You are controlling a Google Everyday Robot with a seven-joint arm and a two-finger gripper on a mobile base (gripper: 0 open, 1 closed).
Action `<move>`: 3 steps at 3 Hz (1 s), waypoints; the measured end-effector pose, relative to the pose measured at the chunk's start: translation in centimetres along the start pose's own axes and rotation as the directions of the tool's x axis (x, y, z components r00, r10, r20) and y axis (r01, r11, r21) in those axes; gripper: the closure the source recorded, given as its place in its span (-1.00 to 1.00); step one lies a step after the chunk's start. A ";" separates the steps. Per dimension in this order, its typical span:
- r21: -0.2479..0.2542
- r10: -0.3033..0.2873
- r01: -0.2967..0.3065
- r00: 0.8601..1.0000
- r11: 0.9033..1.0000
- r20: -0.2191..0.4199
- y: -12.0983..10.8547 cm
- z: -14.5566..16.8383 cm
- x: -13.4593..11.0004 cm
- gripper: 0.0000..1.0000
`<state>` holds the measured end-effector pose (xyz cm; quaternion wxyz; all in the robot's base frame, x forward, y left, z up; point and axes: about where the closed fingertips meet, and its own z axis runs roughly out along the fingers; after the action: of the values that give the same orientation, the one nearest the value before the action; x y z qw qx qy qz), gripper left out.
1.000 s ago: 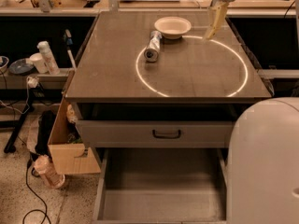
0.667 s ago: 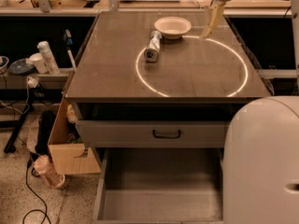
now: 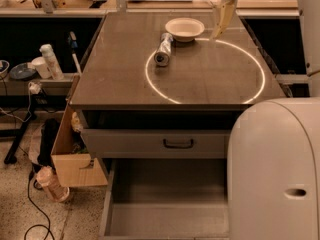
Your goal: Place redbull can into middle drawer
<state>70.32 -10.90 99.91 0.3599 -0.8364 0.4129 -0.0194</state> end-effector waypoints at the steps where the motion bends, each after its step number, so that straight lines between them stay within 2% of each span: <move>1: -0.031 -0.025 0.022 0.997 0.999 -0.071 -0.6 0.9 0.6 -1.00; 2: -0.031 -0.025 0.022 0.997 0.999 -0.071 -0.6 0.9 0.6 -1.00; 3: -0.045 -0.046 0.041 0.991 0.998 -0.127 -1.3 1.3 1.0 -1.00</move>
Offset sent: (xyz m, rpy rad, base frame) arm 0.0094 0.0031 -0.0037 -0.0653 -0.0180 -0.0158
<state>72.25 -10.32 99.54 0.3142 -0.8497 0.4172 -0.0721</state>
